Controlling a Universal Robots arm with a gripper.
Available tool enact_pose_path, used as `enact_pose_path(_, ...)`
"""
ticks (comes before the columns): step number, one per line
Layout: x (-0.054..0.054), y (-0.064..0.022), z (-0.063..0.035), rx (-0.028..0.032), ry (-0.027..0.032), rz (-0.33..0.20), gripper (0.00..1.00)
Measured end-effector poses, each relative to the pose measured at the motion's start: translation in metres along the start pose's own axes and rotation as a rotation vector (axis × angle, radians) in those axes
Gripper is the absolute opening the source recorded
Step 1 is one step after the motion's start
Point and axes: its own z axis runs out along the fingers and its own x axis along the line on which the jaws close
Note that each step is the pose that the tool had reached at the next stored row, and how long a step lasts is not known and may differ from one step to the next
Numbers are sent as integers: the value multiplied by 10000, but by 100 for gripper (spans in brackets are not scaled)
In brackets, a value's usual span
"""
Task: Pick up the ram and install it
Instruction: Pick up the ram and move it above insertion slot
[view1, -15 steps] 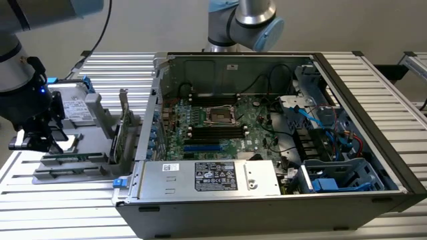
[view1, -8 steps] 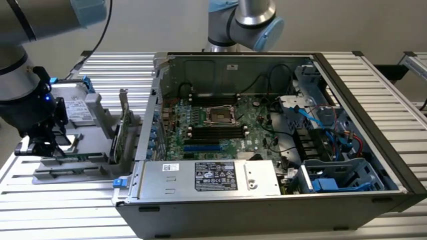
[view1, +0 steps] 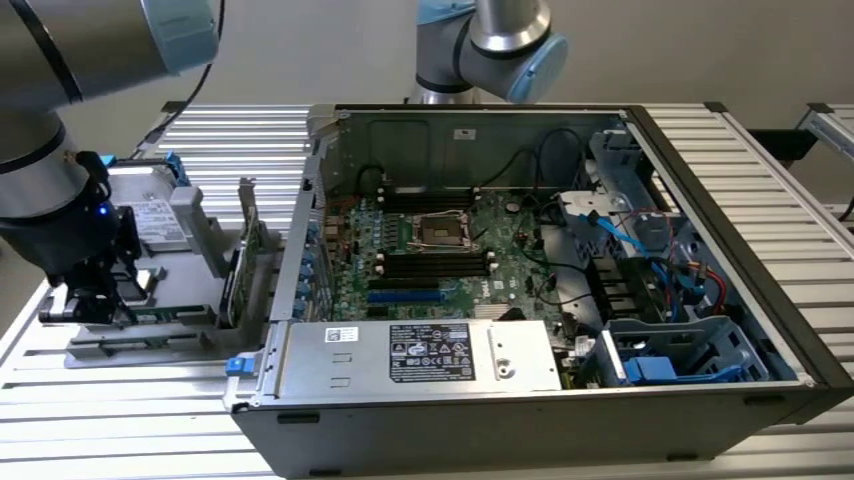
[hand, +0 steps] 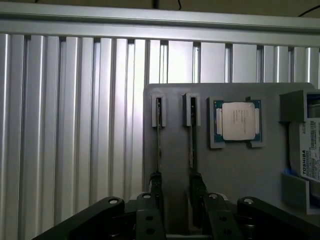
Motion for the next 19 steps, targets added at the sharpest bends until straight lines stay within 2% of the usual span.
enact_pose_path(19,87,-7,341,-2,6,-61,37)
